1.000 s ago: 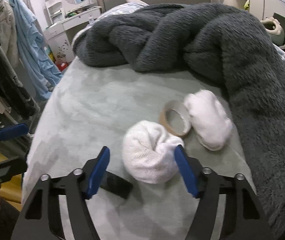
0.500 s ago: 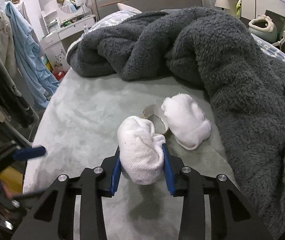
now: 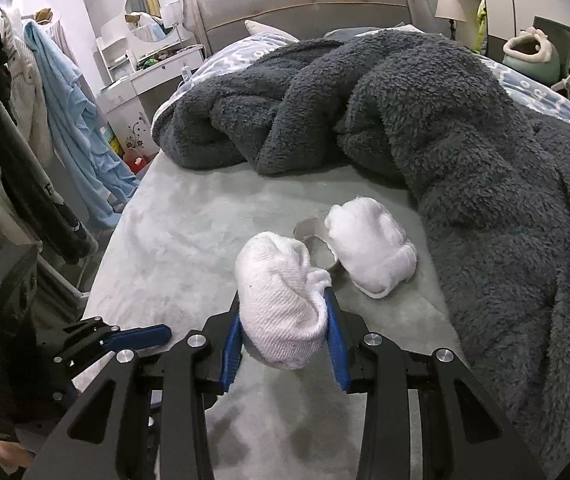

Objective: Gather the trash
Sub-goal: 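Grasp the white cloth bundle with right tool while left grasps black rubber tire, then carry the white cloth and black tire over the teal bin with both tools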

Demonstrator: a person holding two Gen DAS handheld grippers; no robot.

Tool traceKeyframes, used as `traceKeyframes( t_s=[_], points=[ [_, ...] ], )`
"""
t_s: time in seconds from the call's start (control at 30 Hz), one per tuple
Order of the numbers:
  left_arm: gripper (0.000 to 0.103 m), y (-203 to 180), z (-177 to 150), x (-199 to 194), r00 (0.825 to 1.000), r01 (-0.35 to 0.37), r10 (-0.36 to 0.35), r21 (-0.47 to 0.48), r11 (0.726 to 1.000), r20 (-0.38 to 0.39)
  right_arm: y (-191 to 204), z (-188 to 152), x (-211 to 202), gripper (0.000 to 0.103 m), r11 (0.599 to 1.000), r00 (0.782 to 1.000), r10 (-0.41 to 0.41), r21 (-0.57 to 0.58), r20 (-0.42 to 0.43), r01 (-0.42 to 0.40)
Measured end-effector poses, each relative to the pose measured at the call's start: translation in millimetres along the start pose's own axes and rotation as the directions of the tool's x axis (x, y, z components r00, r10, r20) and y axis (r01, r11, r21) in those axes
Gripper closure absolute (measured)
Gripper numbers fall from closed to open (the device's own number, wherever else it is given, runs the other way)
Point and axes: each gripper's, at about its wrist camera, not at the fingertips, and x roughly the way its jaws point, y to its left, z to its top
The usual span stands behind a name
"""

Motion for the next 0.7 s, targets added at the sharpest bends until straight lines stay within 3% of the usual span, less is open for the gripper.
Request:
traceKeyframes(
  t_s=[0.5,0.7],
  points=[
    [0.052,-17.5,4.6,25.6,0.989,-0.148,0.149,0.068,0.987,0.000,-3.3,-9.5,-10.3,0.065,1.000,1.000,0.011,-0.029,-0.020,-0.012],
    [0.057,-16.5,5.4,23.3,0.988,-0.152,0.152,0.095,0.984,0.004,6.9,-6.3,-16.2,0.065,0.998,1.000,0.022,-0.059,-0.022,-0.023]
  ],
)
